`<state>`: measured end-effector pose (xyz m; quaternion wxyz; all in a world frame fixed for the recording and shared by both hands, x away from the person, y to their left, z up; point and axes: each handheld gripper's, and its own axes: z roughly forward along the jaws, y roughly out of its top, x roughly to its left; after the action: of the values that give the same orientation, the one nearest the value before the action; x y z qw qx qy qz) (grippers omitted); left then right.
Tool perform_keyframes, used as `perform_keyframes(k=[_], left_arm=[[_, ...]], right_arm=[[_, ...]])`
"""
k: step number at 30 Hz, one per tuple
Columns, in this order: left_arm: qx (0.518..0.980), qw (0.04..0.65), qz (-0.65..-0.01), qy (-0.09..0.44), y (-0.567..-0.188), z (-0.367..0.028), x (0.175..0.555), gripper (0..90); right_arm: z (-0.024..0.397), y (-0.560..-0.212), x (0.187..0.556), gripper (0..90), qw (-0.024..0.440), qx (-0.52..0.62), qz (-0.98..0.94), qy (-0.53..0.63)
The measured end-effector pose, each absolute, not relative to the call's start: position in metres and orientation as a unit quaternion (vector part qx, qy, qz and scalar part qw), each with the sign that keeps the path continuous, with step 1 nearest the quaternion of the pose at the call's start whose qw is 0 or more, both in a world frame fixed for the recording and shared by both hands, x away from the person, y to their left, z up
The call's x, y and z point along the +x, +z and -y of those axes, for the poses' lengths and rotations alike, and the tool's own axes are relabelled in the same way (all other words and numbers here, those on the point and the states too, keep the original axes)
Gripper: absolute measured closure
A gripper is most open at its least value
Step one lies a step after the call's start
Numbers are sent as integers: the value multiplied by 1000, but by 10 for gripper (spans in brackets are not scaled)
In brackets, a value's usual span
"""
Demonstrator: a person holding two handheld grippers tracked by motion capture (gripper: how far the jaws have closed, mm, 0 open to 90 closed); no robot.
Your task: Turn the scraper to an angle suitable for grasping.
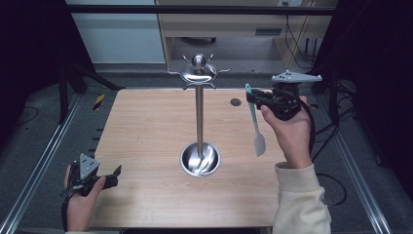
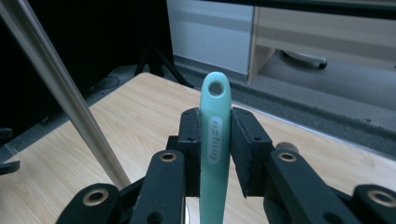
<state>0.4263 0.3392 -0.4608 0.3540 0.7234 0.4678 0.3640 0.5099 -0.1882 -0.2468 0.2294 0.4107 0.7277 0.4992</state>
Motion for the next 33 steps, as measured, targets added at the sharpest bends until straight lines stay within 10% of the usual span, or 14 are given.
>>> perform_keyframes(k=[33], left_arm=[[723,350,-468,369,-458,-343,428,27]], right_arm=[[196,-220,458,744,266,360,-701,555]])
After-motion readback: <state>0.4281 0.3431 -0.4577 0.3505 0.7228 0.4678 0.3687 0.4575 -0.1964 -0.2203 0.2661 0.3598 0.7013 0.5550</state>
